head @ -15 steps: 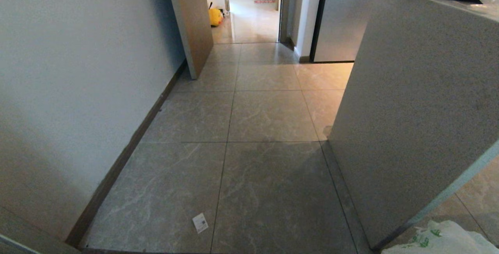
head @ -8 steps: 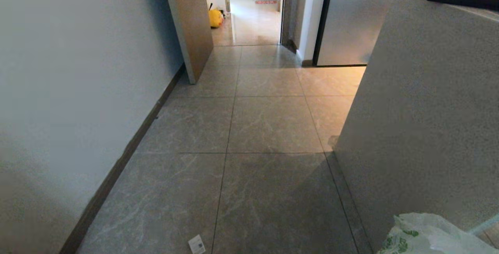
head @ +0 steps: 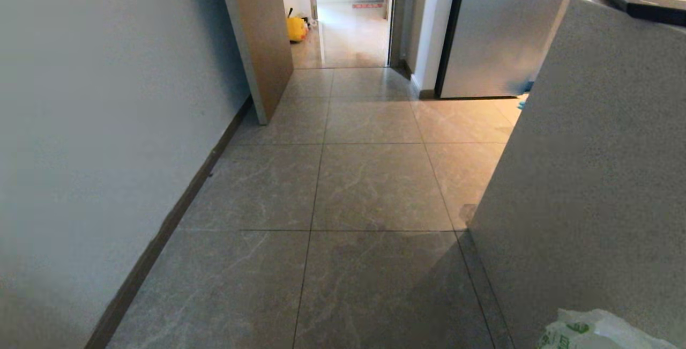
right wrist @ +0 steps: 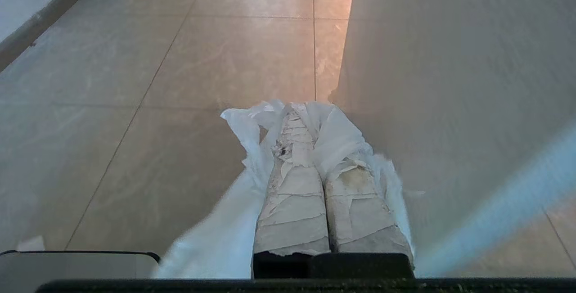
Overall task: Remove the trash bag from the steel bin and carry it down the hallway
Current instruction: Put the trash bag at the door
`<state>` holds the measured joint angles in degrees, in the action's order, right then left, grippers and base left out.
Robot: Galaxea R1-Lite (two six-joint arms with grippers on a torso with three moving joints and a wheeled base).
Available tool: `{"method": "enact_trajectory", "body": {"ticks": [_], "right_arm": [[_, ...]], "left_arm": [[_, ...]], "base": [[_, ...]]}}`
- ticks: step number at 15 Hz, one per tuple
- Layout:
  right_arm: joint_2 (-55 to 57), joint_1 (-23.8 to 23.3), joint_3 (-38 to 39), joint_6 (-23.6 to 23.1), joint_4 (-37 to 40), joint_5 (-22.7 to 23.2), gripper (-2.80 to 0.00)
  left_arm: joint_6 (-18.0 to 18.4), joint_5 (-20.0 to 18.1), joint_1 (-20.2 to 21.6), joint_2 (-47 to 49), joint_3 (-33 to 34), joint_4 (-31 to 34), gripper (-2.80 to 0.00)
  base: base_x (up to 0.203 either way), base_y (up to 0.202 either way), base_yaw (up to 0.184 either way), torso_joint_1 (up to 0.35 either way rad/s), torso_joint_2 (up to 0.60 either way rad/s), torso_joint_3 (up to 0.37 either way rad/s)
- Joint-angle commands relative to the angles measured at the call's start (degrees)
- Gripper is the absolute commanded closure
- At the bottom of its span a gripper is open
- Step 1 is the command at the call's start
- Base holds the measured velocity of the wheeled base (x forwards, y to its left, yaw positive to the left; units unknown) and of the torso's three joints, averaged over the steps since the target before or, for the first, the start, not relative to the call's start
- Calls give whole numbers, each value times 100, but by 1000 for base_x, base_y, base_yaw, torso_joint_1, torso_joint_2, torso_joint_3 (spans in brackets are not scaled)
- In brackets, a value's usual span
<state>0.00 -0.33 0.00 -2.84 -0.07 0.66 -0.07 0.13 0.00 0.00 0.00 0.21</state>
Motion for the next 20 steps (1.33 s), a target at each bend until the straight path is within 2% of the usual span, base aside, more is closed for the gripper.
{"method": "enact_trajectory", "body": {"ticks": [1, 20], "right_arm": [[1, -2, 0, -6, -2, 4, 0], [3, -2, 0, -6, -2, 4, 0]], "left_arm": [[-1, 4, 0, 0, 0, 6, 0], [-19, 4, 0, 0, 0, 6, 0]], "base": [[175, 0, 3, 1, 1, 7], [190, 0, 1, 4, 2, 2]]}}
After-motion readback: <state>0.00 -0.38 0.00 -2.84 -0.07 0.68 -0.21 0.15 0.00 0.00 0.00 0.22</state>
